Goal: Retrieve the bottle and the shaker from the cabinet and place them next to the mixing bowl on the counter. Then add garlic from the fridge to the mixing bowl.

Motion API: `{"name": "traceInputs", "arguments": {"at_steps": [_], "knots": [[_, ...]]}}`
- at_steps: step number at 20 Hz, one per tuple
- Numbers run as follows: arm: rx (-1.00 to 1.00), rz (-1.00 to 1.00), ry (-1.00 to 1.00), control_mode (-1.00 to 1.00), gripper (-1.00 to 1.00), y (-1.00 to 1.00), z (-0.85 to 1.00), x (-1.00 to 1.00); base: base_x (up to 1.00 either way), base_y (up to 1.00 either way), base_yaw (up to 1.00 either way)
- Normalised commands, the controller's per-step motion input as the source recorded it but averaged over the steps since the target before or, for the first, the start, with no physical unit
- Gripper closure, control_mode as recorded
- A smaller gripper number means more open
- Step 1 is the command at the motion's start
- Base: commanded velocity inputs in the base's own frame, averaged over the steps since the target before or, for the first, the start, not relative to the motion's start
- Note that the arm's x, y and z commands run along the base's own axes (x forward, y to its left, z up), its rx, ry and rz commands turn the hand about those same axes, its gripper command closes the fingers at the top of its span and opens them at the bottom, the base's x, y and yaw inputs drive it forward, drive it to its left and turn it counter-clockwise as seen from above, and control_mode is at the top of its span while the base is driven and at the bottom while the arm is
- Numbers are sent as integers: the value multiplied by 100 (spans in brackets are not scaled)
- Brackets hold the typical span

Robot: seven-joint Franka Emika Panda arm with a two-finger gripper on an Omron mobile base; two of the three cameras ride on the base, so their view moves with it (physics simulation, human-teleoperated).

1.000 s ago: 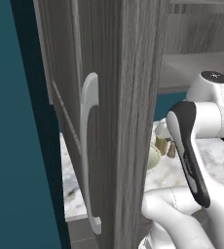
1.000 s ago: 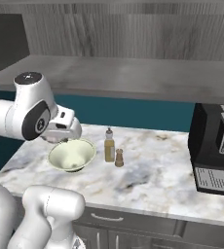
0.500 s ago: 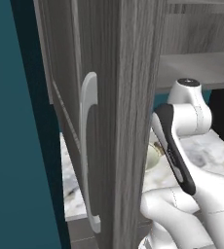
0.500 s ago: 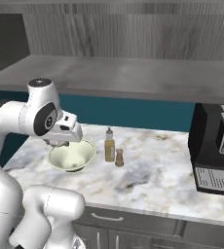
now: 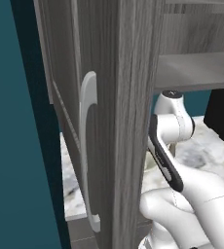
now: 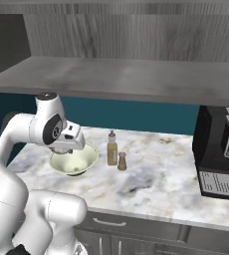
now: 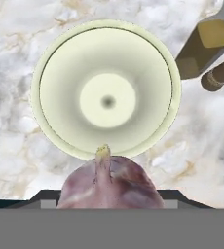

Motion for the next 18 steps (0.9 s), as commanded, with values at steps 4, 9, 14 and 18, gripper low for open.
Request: {"name": "traceInputs", "arguments": {"at_steps": [4, 9, 14, 18], "knots": [[0, 0, 0, -100, 100, 2, -43, 39, 0, 0, 0], [0, 0, 0, -100, 100, 0, -51, 27, 0, 0, 0], [0, 0, 0, -100, 100, 7, -43, 30, 0, 0, 0], [0, 0, 0, -100, 100, 5, -29, 32, 0, 0, 0]]}}
